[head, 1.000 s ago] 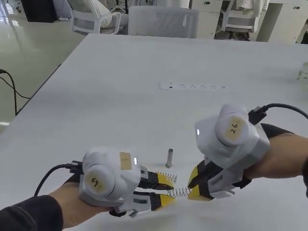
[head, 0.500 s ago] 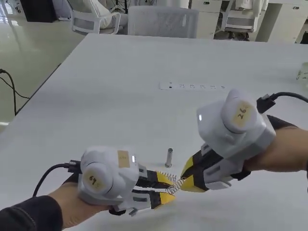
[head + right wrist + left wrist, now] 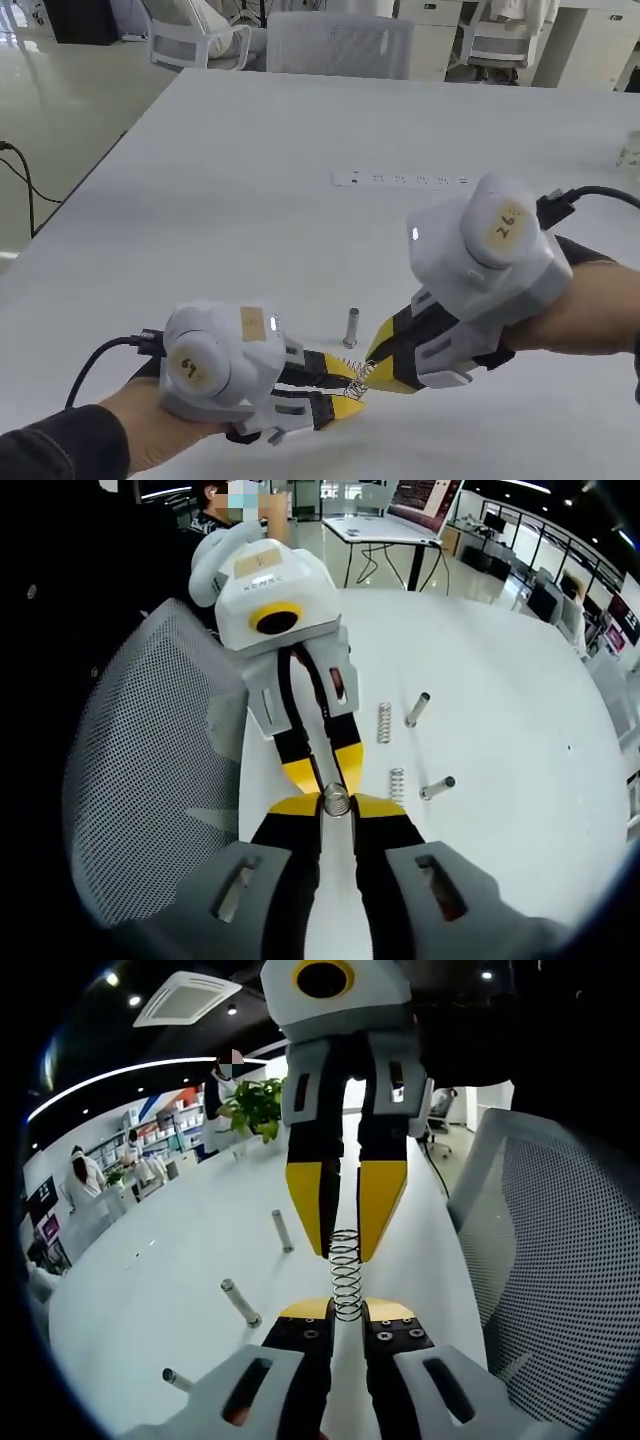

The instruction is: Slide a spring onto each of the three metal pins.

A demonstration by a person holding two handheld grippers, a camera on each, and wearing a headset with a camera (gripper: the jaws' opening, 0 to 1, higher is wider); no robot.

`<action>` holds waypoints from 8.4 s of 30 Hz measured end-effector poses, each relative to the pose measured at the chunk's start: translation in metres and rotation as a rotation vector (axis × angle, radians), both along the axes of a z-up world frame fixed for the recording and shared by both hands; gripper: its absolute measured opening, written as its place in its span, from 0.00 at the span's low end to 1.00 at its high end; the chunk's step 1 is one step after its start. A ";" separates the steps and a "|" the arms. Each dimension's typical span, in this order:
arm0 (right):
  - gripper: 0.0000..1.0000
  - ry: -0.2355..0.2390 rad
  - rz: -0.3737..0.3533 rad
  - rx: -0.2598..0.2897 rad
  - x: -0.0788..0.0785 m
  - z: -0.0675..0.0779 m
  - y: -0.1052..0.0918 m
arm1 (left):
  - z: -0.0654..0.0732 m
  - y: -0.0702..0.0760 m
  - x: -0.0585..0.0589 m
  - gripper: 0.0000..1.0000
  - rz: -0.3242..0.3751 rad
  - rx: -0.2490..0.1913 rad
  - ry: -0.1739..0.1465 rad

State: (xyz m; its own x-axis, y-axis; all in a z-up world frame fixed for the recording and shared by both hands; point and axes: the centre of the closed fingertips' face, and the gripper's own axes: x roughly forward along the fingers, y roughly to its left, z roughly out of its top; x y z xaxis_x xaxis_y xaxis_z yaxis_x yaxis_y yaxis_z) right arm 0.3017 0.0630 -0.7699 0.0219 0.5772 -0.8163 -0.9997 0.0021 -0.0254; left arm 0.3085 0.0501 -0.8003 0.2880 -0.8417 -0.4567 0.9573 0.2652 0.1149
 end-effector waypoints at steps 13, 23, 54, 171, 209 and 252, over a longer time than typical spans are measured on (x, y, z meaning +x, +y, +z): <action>0.14 0.008 0.000 -0.010 -0.002 -0.007 0.000 | 0.009 -0.005 -0.002 0.08 -0.008 -0.028 -0.010; 0.13 0.012 -0.001 -0.010 -0.003 -0.007 0.001 | 0.015 -0.007 -0.002 0.08 -0.006 -0.057 -0.006; 0.13 -0.002 -0.060 -0.055 0.011 -0.010 -0.018 | 0.003 0.020 0.009 0.37 0.112 -0.072 0.085; 0.13 -0.036 -0.201 -0.273 0.112 -0.048 -0.099 | -0.008 0.113 0.018 0.59 0.421 -0.093 0.113; 0.18 0.004 -0.246 -0.298 0.107 -0.086 -0.107 | -0.006 0.114 0.018 0.59 0.428 -0.087 0.114; 0.31 -0.002 -0.181 -0.225 0.093 -0.064 -0.067 | -0.005 0.112 0.017 0.58 0.427 -0.097 0.106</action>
